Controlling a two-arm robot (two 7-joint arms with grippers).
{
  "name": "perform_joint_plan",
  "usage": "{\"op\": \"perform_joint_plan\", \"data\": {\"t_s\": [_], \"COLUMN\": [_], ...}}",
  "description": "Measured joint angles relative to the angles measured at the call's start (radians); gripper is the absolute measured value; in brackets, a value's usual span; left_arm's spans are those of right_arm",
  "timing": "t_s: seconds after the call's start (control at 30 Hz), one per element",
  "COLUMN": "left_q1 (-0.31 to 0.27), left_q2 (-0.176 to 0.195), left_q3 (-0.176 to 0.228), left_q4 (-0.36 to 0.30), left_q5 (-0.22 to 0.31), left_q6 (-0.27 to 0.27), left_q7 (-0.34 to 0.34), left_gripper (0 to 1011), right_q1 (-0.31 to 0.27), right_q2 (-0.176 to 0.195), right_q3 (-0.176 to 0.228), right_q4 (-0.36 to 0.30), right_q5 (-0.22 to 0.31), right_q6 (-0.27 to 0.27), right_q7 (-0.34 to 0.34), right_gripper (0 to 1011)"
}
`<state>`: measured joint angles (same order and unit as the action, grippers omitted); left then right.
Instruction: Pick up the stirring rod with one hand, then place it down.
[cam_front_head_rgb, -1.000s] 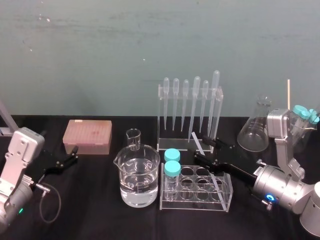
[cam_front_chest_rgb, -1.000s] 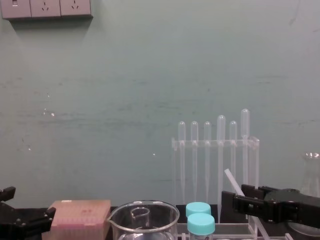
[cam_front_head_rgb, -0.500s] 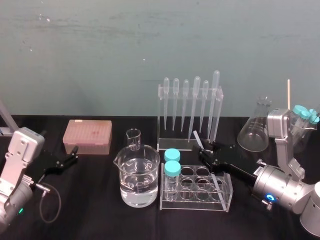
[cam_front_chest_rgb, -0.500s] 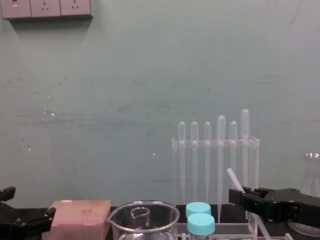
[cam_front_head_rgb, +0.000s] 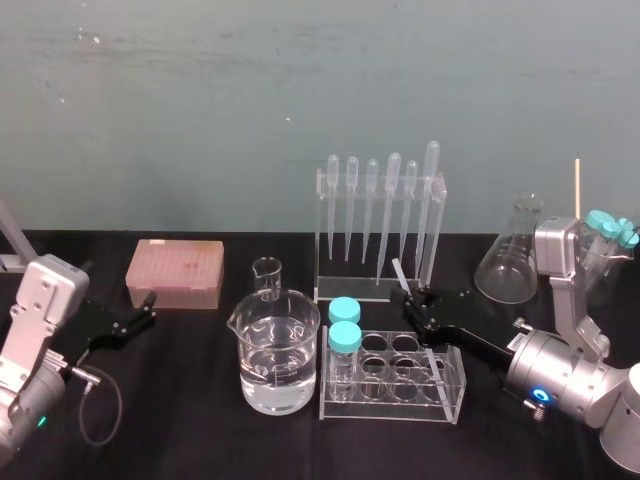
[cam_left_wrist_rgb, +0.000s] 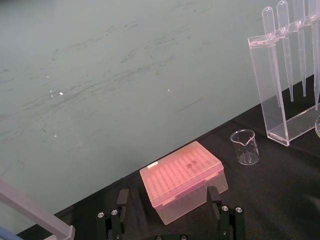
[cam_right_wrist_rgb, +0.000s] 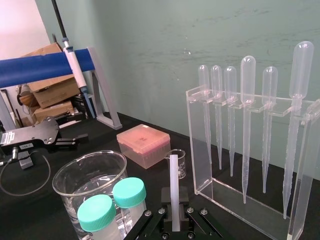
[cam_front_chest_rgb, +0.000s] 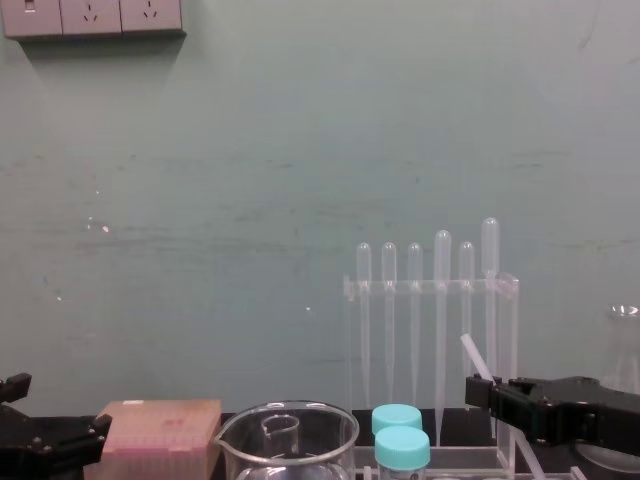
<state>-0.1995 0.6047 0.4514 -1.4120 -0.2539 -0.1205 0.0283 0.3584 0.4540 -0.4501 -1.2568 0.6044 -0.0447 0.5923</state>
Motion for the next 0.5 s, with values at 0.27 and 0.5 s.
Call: {"op": "perform_joint_plan", "data": {"t_s": [0.27, 0.5], "left_q1": [0.000, 0.000], "left_q2": [0.000, 0.000], "left_q3": [0.000, 0.000], "left_q4": [0.000, 0.000], "left_q5": [0.000, 0.000], "left_q6": [0.000, 0.000], "left_q7": [0.000, 0.000], "left_gripper": [1000, 1000], "right_q1": [0.000, -0.002], "right_q2": [0.000, -0.012], "right_q3": [0.000, 0.011], "right_q4": [0.000, 0.000], "right_q5": [0.000, -0.004], "right_q6": [0.000, -0.035], "right_q7": [0.000, 0.031], "right_gripper": [72, 72]}}
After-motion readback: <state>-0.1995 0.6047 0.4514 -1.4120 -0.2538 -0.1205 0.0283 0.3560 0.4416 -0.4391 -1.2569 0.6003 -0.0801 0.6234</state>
